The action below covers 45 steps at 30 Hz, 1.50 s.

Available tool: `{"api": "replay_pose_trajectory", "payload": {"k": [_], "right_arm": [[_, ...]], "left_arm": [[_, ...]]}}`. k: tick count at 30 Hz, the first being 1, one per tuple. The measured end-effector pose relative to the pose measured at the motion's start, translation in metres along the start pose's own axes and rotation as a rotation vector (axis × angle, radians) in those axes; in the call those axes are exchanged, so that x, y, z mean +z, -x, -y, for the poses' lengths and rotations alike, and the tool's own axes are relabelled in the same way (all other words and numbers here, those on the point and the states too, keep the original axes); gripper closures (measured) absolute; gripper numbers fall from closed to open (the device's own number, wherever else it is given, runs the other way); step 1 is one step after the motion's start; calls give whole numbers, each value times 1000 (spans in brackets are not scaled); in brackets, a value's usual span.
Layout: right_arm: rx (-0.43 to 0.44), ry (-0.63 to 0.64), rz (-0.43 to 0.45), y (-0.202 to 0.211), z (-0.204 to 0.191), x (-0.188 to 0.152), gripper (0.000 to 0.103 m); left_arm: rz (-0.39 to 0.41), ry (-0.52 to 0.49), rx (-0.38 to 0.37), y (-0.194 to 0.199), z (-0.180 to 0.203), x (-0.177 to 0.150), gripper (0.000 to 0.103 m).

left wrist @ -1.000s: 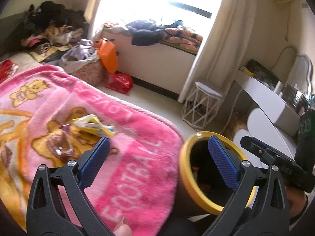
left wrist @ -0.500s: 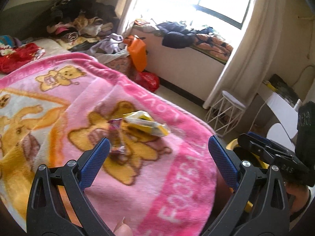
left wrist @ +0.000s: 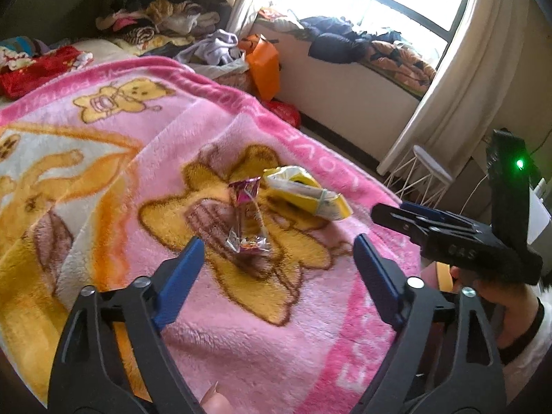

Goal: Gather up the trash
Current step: 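Grasp the yellow chip bag with the right tool while the left tool grasps the pink candy wrapper, then carry the yellow bag and pink wrapper over the bin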

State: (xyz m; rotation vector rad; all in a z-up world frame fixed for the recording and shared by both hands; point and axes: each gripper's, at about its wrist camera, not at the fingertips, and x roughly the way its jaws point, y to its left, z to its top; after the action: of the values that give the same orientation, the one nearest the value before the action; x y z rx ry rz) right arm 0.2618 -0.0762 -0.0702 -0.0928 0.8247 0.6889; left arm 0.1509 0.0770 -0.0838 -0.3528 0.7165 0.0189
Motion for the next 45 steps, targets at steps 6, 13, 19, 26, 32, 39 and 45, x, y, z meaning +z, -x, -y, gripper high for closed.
{"api": "replay_pose_trajectory", "payload": {"k": [6,13,19,26,32,39,45], "right_arm": [[19,5,-45,-38,-3,16,26],[51,-49,-124,-74,5,21,50],[85,-47,-116,-72,0,12,71],[80,-84,-41,-33,4,-2,74],[55,-94,57,16,8,-15,74],[16,-140,138,69,25,-36,74],[-13,-179,188,104,39,-52,74]], "left_arm": [[-56,24,-5,-24,-7,-2,43],[-99,58,7,-45,-14,-4,54],[-122,56,14,-58,-13,-4,69],[-141,37,8,-59,-1,-9,86],[-101,8,-27,-40,21,-8,86],[-40,-35,-83,-13,54,-1,86],[-12,-77,-127,3,84,0,86]]}}
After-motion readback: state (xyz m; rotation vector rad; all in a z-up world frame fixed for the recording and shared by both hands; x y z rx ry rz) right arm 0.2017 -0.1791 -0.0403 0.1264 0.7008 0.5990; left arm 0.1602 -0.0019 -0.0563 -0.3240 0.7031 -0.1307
